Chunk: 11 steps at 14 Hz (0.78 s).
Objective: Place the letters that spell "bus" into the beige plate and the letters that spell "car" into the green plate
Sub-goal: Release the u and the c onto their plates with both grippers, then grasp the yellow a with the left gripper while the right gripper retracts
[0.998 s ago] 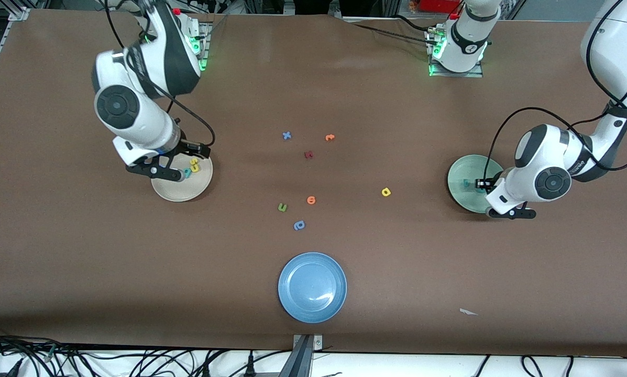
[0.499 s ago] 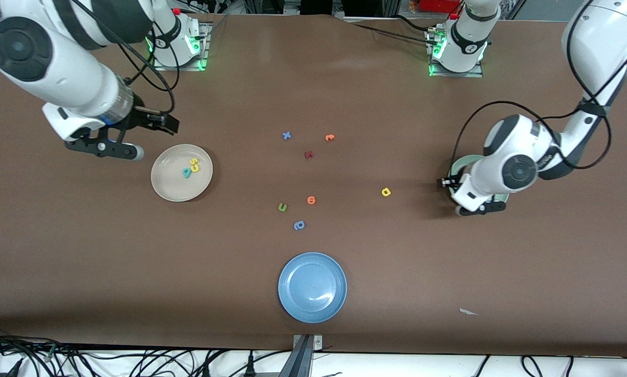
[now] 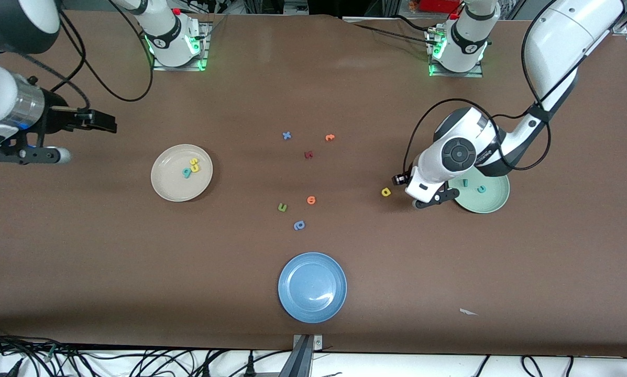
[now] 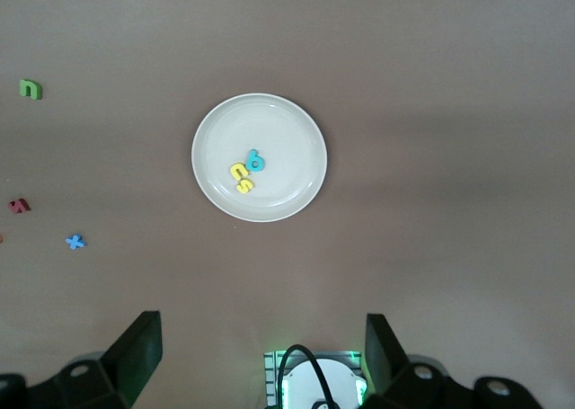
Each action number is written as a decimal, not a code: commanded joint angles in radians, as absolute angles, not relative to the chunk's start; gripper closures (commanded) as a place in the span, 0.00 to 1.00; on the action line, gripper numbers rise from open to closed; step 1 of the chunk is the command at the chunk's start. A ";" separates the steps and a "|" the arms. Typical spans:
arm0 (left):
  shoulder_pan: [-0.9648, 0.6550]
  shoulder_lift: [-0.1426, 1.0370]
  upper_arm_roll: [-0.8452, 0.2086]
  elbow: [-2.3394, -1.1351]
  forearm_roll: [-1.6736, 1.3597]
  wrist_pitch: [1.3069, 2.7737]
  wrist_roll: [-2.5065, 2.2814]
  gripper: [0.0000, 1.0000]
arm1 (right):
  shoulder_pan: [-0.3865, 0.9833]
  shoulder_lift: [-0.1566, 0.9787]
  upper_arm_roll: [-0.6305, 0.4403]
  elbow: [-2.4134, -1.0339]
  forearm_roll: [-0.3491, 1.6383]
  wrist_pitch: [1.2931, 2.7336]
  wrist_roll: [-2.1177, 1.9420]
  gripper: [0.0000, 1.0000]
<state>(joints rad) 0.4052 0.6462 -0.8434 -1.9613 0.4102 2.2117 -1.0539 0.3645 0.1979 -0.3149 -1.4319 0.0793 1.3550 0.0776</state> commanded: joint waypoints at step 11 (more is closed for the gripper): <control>0.153 0.718 -0.632 -1.914 0.410 2.402 -1.371 0.29 | -0.032 -0.063 0.066 -1.720 0.003 1.577 0.060 0.00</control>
